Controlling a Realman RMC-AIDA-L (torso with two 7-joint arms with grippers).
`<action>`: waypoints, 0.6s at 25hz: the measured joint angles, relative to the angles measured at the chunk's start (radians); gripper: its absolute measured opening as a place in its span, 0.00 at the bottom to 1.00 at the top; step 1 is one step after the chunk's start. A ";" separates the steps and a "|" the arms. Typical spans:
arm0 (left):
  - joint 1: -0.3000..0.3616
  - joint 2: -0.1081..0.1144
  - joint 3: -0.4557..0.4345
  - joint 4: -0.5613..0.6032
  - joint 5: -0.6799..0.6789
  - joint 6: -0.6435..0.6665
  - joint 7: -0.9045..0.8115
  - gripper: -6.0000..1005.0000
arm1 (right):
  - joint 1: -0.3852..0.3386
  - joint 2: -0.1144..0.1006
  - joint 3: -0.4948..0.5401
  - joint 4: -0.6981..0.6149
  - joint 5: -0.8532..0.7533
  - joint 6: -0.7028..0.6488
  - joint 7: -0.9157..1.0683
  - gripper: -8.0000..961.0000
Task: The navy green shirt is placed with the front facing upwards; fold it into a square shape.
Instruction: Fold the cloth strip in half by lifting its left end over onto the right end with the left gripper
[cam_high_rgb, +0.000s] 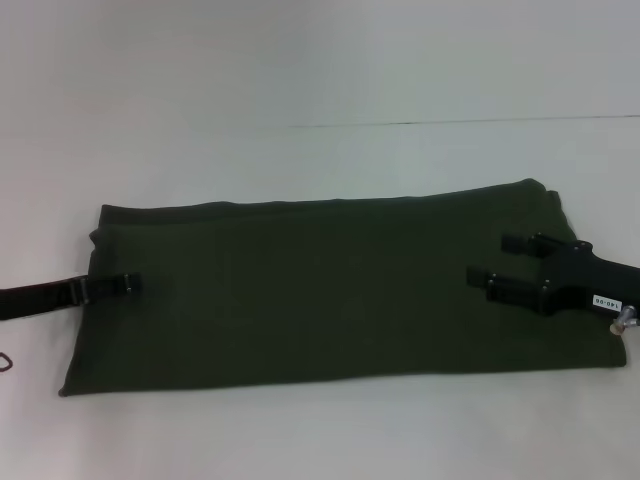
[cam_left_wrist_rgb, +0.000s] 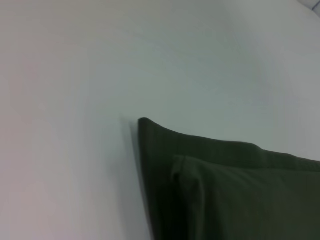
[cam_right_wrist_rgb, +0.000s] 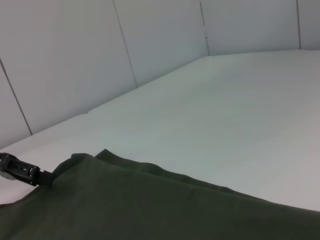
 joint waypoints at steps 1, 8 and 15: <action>-0.001 0.000 0.002 -0.003 0.000 0.000 0.000 0.91 | 0.000 0.000 0.000 0.000 0.000 -0.001 0.000 0.90; -0.010 0.000 0.003 -0.022 -0.002 -0.003 0.003 0.91 | -0.001 0.000 0.000 0.000 0.000 -0.001 0.000 0.90; -0.014 -0.001 0.013 -0.028 -0.007 -0.002 0.004 0.91 | 0.001 0.000 0.000 0.000 0.000 0.001 0.000 0.90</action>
